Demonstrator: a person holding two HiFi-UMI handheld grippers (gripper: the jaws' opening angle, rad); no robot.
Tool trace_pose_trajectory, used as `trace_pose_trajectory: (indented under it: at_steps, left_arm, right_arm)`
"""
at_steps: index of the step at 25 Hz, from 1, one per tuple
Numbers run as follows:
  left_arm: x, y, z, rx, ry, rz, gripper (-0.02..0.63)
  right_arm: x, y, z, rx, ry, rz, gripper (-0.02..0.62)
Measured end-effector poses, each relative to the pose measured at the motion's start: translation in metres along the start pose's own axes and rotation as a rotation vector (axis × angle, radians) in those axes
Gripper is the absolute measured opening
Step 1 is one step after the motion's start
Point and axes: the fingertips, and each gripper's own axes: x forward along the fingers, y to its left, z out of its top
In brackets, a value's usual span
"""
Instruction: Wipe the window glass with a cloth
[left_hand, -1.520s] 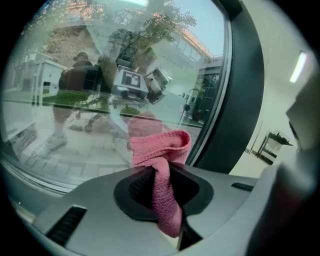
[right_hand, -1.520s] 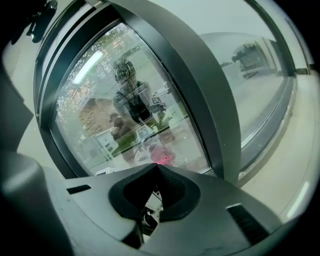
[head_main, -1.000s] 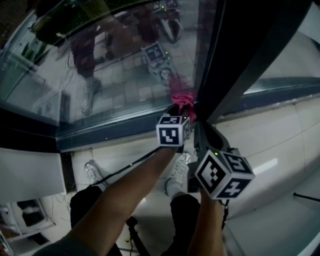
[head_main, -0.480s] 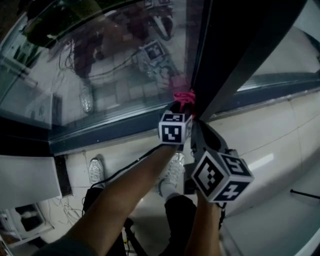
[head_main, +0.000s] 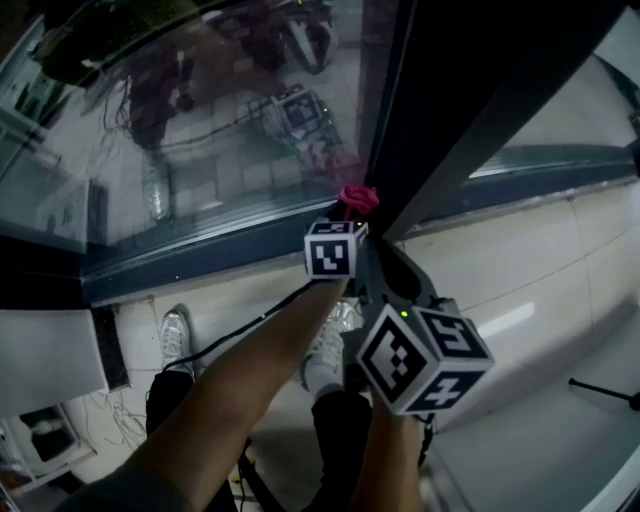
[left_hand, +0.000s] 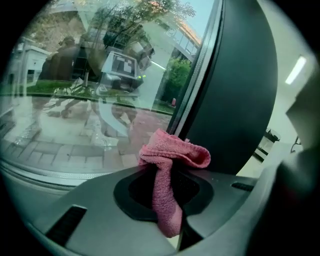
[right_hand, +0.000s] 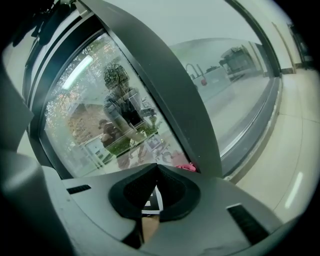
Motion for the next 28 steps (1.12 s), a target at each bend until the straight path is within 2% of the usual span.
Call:
trace_pose_trajectory:
  at_steps: [4,11,22,28]
  left_arm:
    - [0.002,0.000,0.001,-0.011,-0.005,-0.009,0.060]
    - [-0.010,0.028,-0.005,-0.015,0.001,0.040,0.060]
    - [-0.041,0.069,-0.012,-0.037,0.024,0.055,0.060]
    - [-0.063,0.101,-0.011,-0.030,0.010,0.078,0.060]
  right_arm:
    - [0.002,-0.001,0.000,-0.017,0.021,-0.007,0.005]
    - [0.005,-0.007,-0.005,-0.044,0.059,-0.027,0.005]
    - [0.015,0.017,-0.008,-0.082,0.078,-0.012,0.005]
    - [0.025,0.034,-0.014,-0.108,0.103,0.014,0.005]
